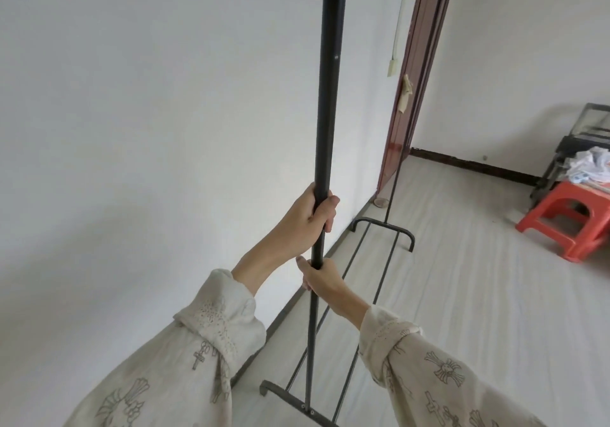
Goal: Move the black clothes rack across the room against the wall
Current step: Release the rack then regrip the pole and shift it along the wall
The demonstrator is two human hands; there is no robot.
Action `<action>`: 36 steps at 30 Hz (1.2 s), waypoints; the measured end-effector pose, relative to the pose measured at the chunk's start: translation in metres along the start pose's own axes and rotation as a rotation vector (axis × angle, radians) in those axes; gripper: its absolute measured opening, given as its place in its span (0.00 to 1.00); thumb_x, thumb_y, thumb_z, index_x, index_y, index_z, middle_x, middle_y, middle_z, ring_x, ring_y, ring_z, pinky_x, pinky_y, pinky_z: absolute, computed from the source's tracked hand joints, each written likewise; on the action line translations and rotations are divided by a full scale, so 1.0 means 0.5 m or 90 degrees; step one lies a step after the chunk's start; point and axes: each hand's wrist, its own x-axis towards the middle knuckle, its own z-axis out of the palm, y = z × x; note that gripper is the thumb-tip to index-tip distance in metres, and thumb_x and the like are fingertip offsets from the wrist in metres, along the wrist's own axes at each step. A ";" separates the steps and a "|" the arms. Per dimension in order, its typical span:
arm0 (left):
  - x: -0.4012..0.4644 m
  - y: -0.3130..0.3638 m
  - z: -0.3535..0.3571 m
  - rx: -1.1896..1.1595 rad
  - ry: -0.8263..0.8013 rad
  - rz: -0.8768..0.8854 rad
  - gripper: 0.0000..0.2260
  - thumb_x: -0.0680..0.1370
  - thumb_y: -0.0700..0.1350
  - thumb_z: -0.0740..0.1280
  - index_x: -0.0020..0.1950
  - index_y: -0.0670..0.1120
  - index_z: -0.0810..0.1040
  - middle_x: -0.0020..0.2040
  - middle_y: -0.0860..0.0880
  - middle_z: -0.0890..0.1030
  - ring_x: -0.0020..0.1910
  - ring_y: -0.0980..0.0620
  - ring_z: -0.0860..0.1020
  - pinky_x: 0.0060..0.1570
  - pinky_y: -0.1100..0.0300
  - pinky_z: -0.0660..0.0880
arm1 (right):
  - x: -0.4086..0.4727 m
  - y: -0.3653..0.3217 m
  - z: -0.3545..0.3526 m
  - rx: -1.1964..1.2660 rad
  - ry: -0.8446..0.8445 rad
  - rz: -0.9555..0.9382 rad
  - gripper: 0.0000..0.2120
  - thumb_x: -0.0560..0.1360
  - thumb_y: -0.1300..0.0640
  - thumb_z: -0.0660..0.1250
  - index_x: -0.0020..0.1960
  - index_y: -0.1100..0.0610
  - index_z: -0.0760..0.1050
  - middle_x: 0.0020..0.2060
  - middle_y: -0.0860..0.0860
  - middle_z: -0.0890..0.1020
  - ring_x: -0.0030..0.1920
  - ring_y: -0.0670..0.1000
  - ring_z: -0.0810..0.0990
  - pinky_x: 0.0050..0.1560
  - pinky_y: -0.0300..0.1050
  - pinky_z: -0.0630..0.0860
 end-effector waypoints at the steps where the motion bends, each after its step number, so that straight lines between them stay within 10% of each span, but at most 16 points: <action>1: -0.021 0.008 0.003 -0.008 -0.010 0.006 0.06 0.78 0.49 0.55 0.42 0.53 0.66 0.30 0.54 0.72 0.33 0.56 0.72 0.42 0.64 0.72 | -0.029 0.002 0.005 -0.004 0.001 0.000 0.19 0.77 0.51 0.60 0.30 0.55 0.62 0.24 0.50 0.67 0.26 0.48 0.65 0.30 0.39 0.64; 23: -0.540 0.125 -0.214 -0.013 -0.096 0.064 0.08 0.80 0.47 0.55 0.41 0.51 0.65 0.30 0.49 0.73 0.32 0.56 0.72 0.39 0.71 0.73 | -0.466 -0.001 0.402 -0.057 0.086 -0.006 0.17 0.77 0.52 0.60 0.32 0.57 0.66 0.25 0.51 0.72 0.24 0.44 0.73 0.30 0.33 0.72; 36: -0.902 0.210 -0.322 0.039 -0.054 -0.010 0.08 0.79 0.47 0.58 0.39 0.51 0.66 0.30 0.53 0.74 0.35 0.50 0.73 0.49 0.44 0.74 | -0.721 0.020 0.616 -0.172 -0.070 -0.037 0.17 0.77 0.53 0.60 0.31 0.57 0.66 0.27 0.51 0.75 0.29 0.45 0.76 0.41 0.43 0.74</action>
